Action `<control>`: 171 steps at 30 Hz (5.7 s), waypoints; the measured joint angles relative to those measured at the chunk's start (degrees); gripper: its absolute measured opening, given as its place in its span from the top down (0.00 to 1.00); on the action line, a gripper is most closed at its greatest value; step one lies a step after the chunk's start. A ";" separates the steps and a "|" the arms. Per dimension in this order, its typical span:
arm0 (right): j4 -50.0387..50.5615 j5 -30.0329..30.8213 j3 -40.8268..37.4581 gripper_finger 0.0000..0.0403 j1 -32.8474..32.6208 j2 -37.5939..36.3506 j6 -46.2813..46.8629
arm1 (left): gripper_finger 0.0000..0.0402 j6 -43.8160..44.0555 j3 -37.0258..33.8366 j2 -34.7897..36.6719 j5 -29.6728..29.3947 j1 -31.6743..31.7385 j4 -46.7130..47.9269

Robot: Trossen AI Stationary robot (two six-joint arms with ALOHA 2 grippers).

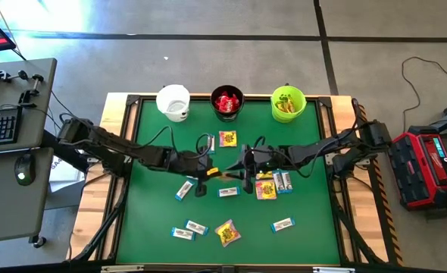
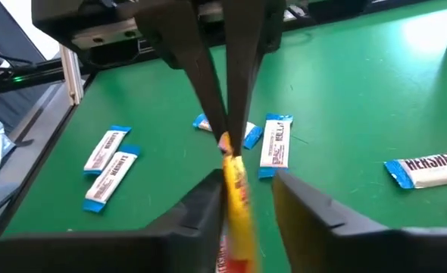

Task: Sort candy by brand, put in halloween buckets
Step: Put the yellow candy into the green bucket

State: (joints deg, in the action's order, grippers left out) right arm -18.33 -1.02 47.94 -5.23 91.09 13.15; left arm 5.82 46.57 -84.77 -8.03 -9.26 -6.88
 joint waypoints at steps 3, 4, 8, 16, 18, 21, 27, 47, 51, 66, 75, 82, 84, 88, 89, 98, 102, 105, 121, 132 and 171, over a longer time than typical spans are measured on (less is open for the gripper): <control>-0.02 -0.01 0.00 0.94 0.02 0.00 -0.29 | 1.00 0.10 0.02 0.00 0.00 0.63 -0.39; 0.00 0.01 0.00 0.97 0.02 0.00 -0.71 | 1.00 0.60 0.02 0.00 0.00 0.81 -0.33; -0.24 0.06 0.00 0.97 0.02 0.00 -0.61 | 0.98 1.42 0.02 0.00 0.01 1.23 -0.33; -0.39 0.54 0.00 0.99 1.09 0.00 2.22 | 0.82 -2.31 0.02 0.00 -0.21 1.43 -0.31; -0.37 1.04 0.00 0.99 1.58 0.00 3.26 | 0.77 -3.95 0.02 0.00 -0.22 1.87 -0.20; -0.39 1.49 0.00 1.00 2.40 0.00 3.86 | 0.68 -4.48 0.02 0.00 -0.24 3.25 -0.20; -0.38 1.55 0.00 1.00 3.67 0.00 3.40 | 0.57 -3.70 -1.40 0.04 -0.23 6.86 -3.32; 9.27 2.94 0.00 1.00 22.56 -5.73 -0.90 | 0.53 2.67 -11.28 0.07 -0.02 11.90 -22.50; 14.04 11.07 0.00 1.00 26.23 -9.44 -1.58 | 0.53 4.57 -11.28 0.07 0.61 12.83 -23.22; 27.99 34.56 0.00 1.00 33.52 -20.26 2.23 | 0.54 1.60 -11.23 0.63 12.92 14.28 -30.88; 35.39 31.60 0.00 1.00 45.73 -19.62 -0.19 | 0.54 5.26 -11.23 0.63 13.05 14.05 -32.05; 33.92 28.84 0.00 1.00 51.85 -12.00 -9.50 | 0.54 4.36 -11.23 0.63 12.58 14.05 -32.02; 33.52 27.72 0.00 1.00 52.69 -10.01 -10.96 | 0.54 4.13 -11.23 0.63 12.16 14.05 -32.00; 33.62 26.91 0.00 0.94 53.29 -8.68 -12.06 | 0.54 4.10 -11.23 0.63 12.00 14.05 -31.98; 33.64 26.90 0.00 0.90 53.27 -8.68 -12.40 | 0.54 4.09 -11.23 0.63 12.00 14.05 -31.98; 31.82 27.47 0.00 0.54 49.51 -13.79 -12.55 | 0.54 4.98 -11.23 0.63 9.57 14.08 -30.12; 30.95 23.48 0.00 0.49 44.57 -18.53 -10.78 | 0.54 4.91 -11.23 0.63 8.63 14.12 -29.37; 28.62 19.46 -1.81 0.50 38.92 -21.40 -10.45 | 0.54 4.11 -11.23 0.63 8.68 14.05 -29.13; 16.65 28.19 -16.24 0.53 -10.73 -22.23 -0.28 | 0.54 2.93 -11.23 0.63 8.85 13.97 -29.06; 33.17 35.09 -5.39 0.53 -27.91 -5.93 12.04 | 0.54 2.57 -11.23 0.63 8.85 13.99 -28.98; 53.50 34.95 12.52 1.00 -28.83 16.61 15.96 | 0.54 2.49 -11.23 0.63 8.85 13.99 -29.02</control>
State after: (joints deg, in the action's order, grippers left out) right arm 35.17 33.94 60.47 -34.06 107.70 29.11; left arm 8.32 35.33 -84.14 0.82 4.73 -35.90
